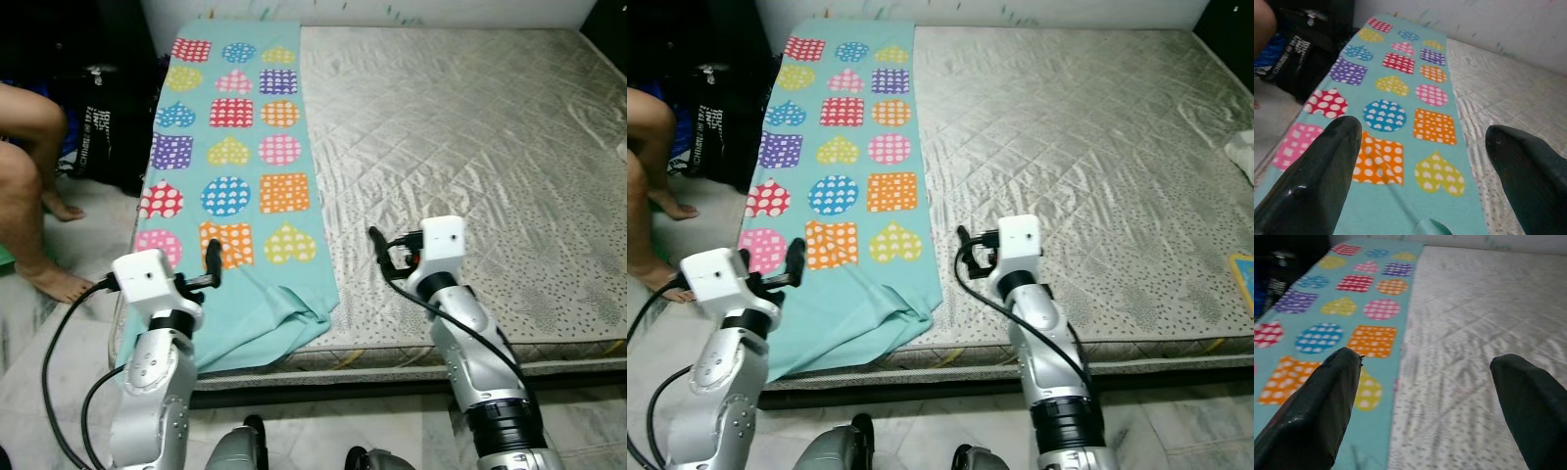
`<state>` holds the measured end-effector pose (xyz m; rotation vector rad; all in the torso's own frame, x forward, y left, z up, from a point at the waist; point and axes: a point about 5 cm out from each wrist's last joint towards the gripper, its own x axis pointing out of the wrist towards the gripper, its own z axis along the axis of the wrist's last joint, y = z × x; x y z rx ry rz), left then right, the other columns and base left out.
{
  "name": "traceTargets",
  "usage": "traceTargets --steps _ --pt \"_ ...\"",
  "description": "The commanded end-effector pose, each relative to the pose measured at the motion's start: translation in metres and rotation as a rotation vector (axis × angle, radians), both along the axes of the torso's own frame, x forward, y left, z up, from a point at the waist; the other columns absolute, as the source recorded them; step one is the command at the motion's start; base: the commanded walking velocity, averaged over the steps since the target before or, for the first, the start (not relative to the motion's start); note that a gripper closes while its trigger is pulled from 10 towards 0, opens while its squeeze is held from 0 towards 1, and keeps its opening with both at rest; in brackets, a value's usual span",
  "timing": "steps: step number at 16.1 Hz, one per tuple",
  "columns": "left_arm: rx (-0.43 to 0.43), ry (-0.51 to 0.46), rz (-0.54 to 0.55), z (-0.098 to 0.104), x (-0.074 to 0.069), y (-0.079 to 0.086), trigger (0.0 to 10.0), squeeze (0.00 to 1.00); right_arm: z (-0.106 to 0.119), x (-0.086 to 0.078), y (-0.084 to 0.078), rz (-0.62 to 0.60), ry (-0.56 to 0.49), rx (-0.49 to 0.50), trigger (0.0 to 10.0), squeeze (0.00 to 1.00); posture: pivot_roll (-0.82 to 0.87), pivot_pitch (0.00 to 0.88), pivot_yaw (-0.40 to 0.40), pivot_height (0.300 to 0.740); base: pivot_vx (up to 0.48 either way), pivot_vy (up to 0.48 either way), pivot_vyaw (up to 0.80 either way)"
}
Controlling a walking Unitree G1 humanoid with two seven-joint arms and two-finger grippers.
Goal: Clean up the room
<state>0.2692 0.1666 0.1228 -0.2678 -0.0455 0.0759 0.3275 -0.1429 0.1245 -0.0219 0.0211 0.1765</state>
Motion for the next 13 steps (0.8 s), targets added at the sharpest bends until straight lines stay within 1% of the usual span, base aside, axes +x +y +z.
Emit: traceTargets --steps 1,2,3,4,5,7,9,13 --pt "-0.005 0.008 0.002 -0.0018 -0.0016 0.0018 10.0 0.0 -0.0053 -0.001 -0.0009 -0.014 0.023 0.002 10.0 0.0 0.1 0.182 -0.031 0.74 0.0 0.476 0.0" --pt "-0.005 0.008 0.003 -0.0017 -0.0016 0.0018 10.0 0.0 -0.0051 -0.001 -0.0007 -0.012 0.023 0.005 10.0 0.0 0.1 0.182 -0.031 0.74 0.0 0.476 0.0" --pt "-0.006 0.009 0.002 -0.0017 -0.0016 0.0016 10.0 0.0 -0.0039 -0.0003 0.0008 -0.014 0.006 -0.033 10.0 0.0 0.1 0.182 -0.031 0.74 0.0 0.48 0.0" --pt "-0.007 0.013 0.0 -0.0022 -0.0015 0.0014 10.0 0.0 -0.0024 -0.0009 0.0031 0.014 -0.023 -0.016 10.0 0.0 0.1 0.182 -0.031 0.74 0.0 0.476 0.0" --pt "-0.006 0.015 0.0 -0.002 -0.0015 0.0013 10.0 0.0 -0.0019 -0.0016 0.0038 0.019 -0.022 0.027 10.0 0.0 0.1 0.191 -0.032 0.74 0.0 0.476 0.0" --pt "-0.002 0.013 0.006 -0.0018 -0.0018 0.0019 10.0 0.0 -0.0015 -0.0007 0.0006 -0.001 -0.023 0.025 10.0 0.0 0.1 0.192 -0.031 0.74 0.0 0.431 0.0" --pt "0.011 0.017 0.013 -0.0022 -0.0015 0.0017 10.0 0.0 -0.0034 -0.0008 0.0002 0.006 0.001 -0.004 10.0 0.0 0.1 0.192 -0.031 0.74 0.0 0.0 0.0" --pt "0.014 0.01 0.022 -0.0006 -0.0008 0.0027 10.0 0.0 -0.0056 -0.0026 0.0043 0.033 0.013 0.038 10.0 0.0 0.1 0.197 -0.026 0.74 0.0 0.0 0.0"
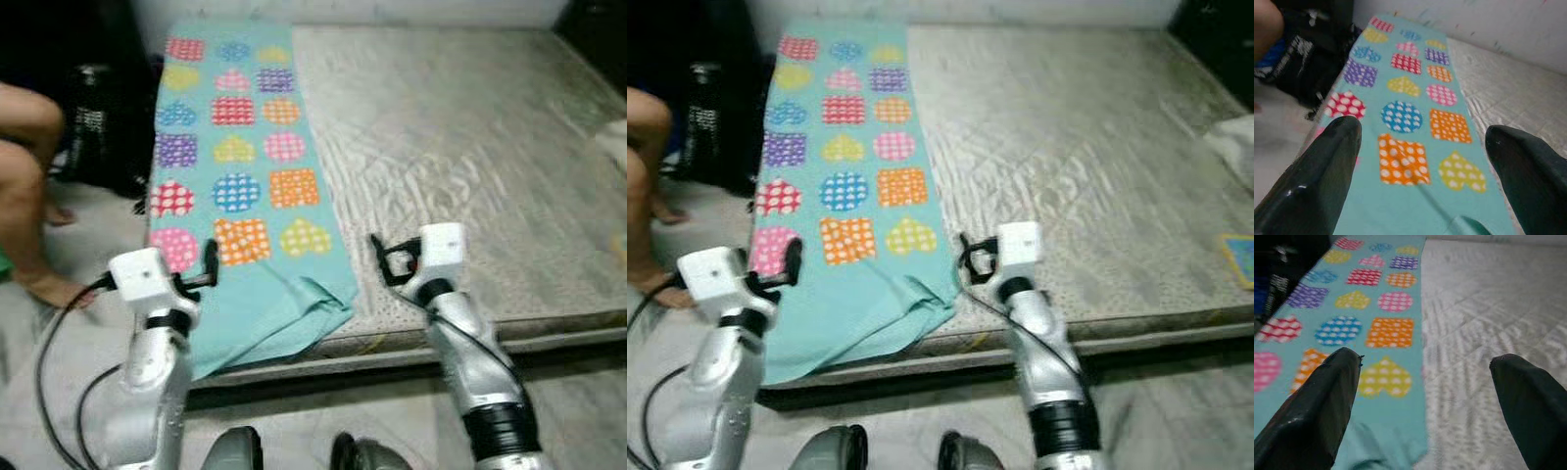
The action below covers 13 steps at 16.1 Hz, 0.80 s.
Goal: Clean up the room
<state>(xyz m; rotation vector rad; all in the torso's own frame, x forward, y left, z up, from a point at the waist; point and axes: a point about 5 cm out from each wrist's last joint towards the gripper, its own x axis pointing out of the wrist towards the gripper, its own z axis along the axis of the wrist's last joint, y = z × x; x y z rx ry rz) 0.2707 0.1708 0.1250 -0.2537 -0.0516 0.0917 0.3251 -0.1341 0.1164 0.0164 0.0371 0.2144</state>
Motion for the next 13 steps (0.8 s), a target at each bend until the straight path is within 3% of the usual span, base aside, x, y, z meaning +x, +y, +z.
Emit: traceTargets --steps 1,5,13 --pt "0.0 0.013 0.006 -0.0026 -0.0022 -0.0014 10.0 0.0 0.0025 -0.0001 -0.0043 -0.005 -0.008 0.005 10.0 0.0 0.1 0.197 -0.026 0.74 0.0 0.0 0.0" --pt "-0.009 0.017 0.008 -0.003 -0.0013 -0.0011 10.0 0.0 0.0029 -0.0004 -0.0037 0.002 -0.005 0.022 10.0 0.0 0.1 0.197 -0.025 0.74 0.0 0.0 -0.52" --pt "0.0 0.027 0.006 -0.0041 -0.0002 -0.0013 10.0 0.0 0.0014 0.0 -0.005 -0.004 0.001 0.015 10.0 0.0 0.1 0.197 -0.026 0.74 0.0 0.446 0.0"
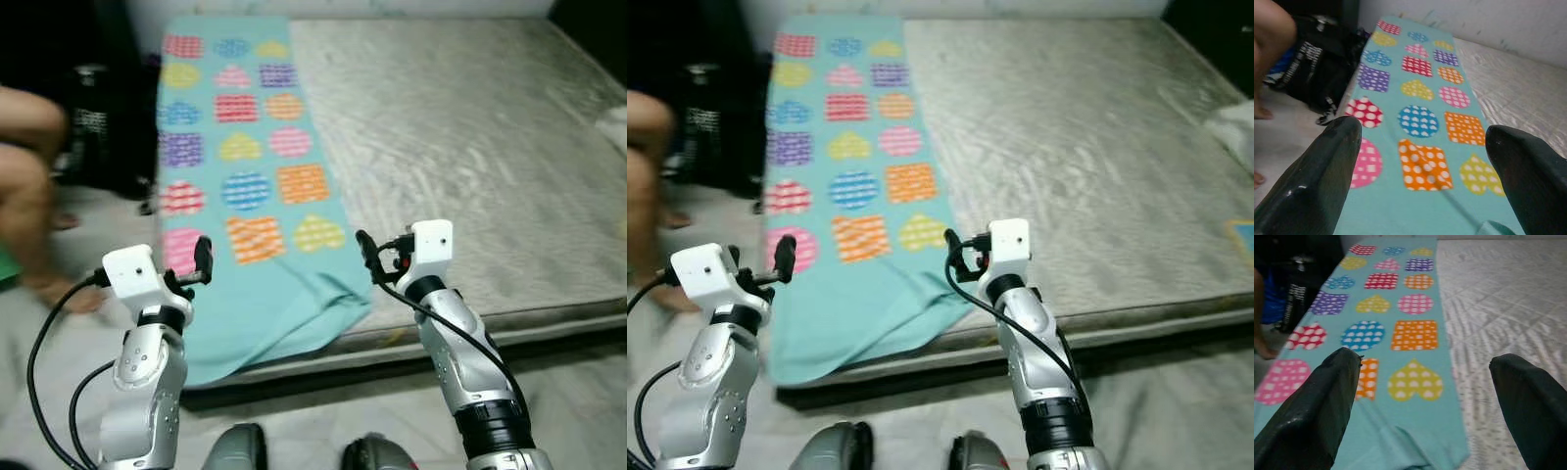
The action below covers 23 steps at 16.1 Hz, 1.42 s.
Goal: Clean up the room
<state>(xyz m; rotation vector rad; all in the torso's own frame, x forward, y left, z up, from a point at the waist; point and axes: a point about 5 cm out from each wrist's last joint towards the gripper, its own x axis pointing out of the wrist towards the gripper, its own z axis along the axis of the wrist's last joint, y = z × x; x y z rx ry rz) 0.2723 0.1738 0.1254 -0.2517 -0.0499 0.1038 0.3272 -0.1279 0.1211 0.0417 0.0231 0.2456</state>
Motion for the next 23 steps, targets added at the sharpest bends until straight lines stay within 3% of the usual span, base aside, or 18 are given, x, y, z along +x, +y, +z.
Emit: traceTargets --steps 1,5,8,23 --pt "0.003 0.02 -0.005 -0.004 -0.0017 -0.0046 10.0 0.0 -0.0042 -0.0025 -0.0119 -0.035 0.014 -0.014 10.0 0.0 0.1 0.197 -0.026 0.74 0.0 0.0 0.0" --pt "0.004 0.014 -0.004 -0.0032 -0.0018 -0.0047 10.0 0.0 -0.0052 -0.0025 -0.0126 -0.038 0.02 -0.01 10.0 0.0 0.1 0.199 -0.024 0.74 0.0 0.0 0.0" --pt "0.001 0.013 -0.002 -0.0033 -0.0019 -0.0046 10.0 0.0 -0.0063 -0.0018 -0.0123 -0.042 0.029 0.0 10.0 0.0 0.1 0.199 -0.023 0.74 0.0 0.0 -0.8" --pt "0.044 0.023 -0.017 -0.0043 -0.0022 -0.0001 10.0 0.0 -0.01 -0.0004 -0.0044 -0.029 0.028 0.013 10.0 0.0 0.12 0.189 -0.004 0.74 0.0 0.0 0.0"
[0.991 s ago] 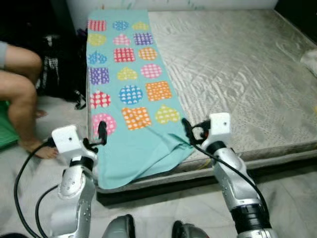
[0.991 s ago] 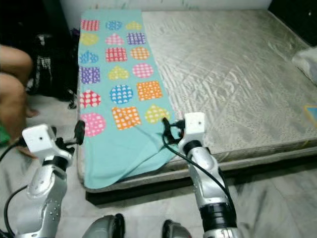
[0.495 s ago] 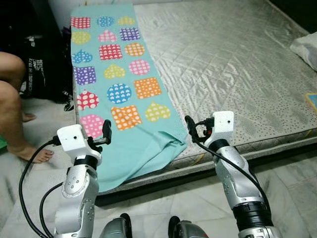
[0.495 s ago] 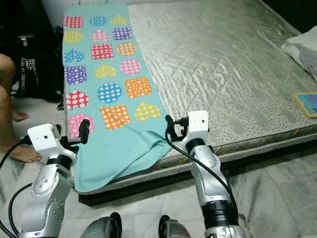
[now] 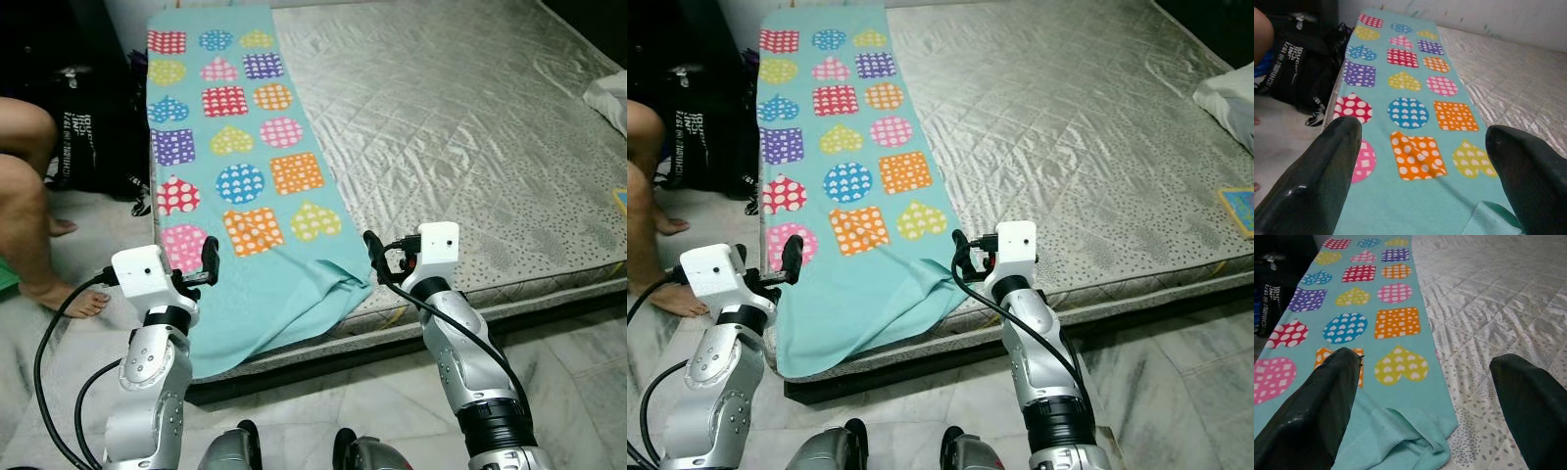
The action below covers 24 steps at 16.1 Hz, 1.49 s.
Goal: Clean up the room
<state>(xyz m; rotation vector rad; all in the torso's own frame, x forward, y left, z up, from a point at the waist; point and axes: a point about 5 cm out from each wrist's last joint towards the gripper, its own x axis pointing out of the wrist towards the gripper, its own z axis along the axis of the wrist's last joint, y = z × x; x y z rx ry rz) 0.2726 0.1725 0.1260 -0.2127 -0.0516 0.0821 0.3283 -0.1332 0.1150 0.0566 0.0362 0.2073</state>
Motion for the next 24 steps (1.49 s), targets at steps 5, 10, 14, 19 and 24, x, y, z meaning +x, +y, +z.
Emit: traceTargets --steps 5,10,14,19,24 --pt "-0.002 0.024 0.017 -0.004 -0.004 0.002 10.0 0.0 -0.005 -0.002 0.002 0.023 0.022 0.003 10.0 0.0 0.13 0.209 -0.013 0.74 0.0 0.0 0.0" --pt "-0.03 -0.008 -0.017 0.0 -0.007 0.0 10.0 0.0 -0.004 -0.001 0.001 0.028 0.025 -0.001 10.0 0.0 0.12 0.23 -0.019 0.74 0.159 0.0 0.0" --pt "-0.039 -0.004 -0.019 0.0 -0.007 -0.001 10.0 0.0 -0.002 -0.002 0.001 0.036 0.01 -0.017 10.0 0.0 0.12 0.235 -0.02 0.74 0.301 0.0 0.0" --pt "-0.046 0.014 -0.02 -0.002 -0.007 -0.002 10.0 0.0 -0.002 0.002 -0.007 0.007 0.011 -0.029 10.0 0.0 0.12 0.239 -0.021 0.74 0.172 0.0 0.0" --pt "-0.045 0.02 -0.012 -0.003 -0.007 0.0 10.0 0.0 -0.003 0.003 -0.012 -0.009 0.009 -0.046 10.0 0.0 0.12 0.24 -0.02 0.74 0.0 0.0 0.0"
